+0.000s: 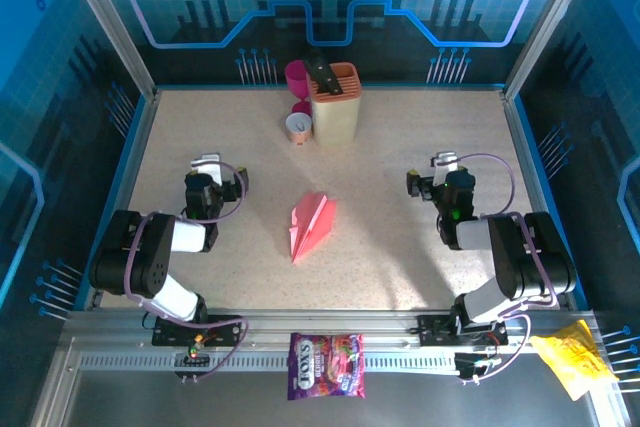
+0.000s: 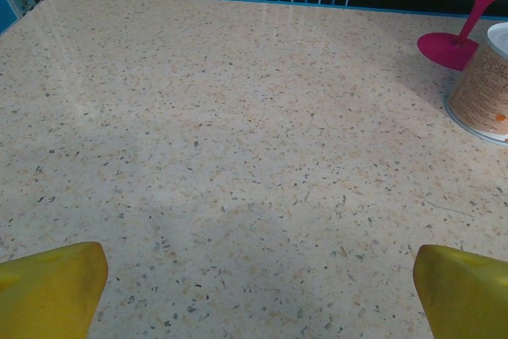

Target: Fold a paper plane with a square sheet of paper (pick it up from the middle)

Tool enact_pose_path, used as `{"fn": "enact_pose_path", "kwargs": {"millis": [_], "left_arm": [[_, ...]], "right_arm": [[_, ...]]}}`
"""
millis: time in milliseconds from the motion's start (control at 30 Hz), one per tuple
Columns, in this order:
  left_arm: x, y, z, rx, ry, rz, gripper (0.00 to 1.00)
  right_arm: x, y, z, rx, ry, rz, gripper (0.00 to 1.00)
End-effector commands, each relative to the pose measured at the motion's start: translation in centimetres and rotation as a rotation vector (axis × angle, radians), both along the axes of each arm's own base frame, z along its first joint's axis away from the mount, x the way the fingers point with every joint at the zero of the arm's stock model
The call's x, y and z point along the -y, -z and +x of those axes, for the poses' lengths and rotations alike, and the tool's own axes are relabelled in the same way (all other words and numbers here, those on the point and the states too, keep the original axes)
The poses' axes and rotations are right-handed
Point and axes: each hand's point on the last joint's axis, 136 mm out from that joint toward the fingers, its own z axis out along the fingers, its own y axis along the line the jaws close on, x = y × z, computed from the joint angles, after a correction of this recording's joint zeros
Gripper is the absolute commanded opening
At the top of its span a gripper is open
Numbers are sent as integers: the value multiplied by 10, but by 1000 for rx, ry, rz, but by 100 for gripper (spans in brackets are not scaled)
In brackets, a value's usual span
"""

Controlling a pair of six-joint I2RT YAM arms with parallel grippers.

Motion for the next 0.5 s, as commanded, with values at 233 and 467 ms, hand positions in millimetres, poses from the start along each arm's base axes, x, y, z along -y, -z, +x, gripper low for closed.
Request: {"fn": "enact_pose_path", "kwargs": {"millis": [233, 467], "left_arm": [[3, -10, 6, 34, 26, 2, 100], [4, -10, 6, 34, 28, 2, 100]], "right_arm": [[0, -13, 7, 49, 8, -23, 99], [0, -12, 7, 43, -11, -4, 99]]}}
